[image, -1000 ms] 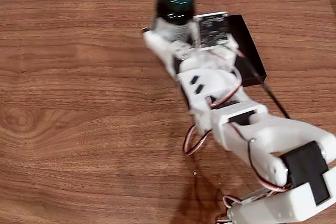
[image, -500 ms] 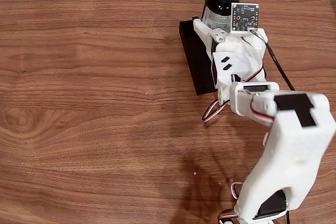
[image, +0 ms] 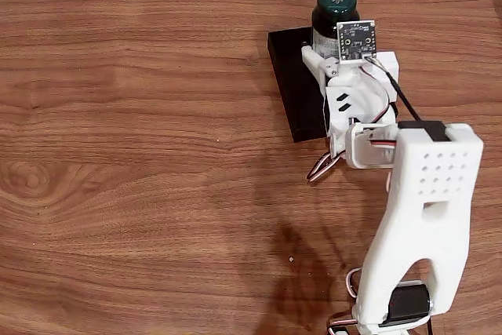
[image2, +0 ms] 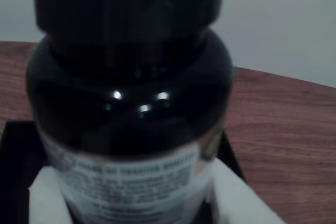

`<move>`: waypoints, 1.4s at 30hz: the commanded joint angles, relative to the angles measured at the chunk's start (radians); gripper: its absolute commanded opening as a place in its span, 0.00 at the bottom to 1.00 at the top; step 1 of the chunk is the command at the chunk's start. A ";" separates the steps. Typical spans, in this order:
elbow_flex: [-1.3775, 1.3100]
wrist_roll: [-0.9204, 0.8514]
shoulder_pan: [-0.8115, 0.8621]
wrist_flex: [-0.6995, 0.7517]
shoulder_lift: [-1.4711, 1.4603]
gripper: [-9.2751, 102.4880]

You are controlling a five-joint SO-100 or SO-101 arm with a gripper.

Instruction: Pick up the pill bottle and place it in the black box.

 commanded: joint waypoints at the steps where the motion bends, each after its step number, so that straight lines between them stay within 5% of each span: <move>1: -0.095 0.011 0.021 -0.061 -0.003 0.19; 11: -0.087 0.009 0.023 -0.035 -0.021 0.24; 18: -0.064 -0.011 0.028 0.005 0.018 0.41; 26: 0.071 -0.032 0.054 0.040 0.209 0.46; 42: 0.471 -0.089 0.061 0.637 1.063 0.40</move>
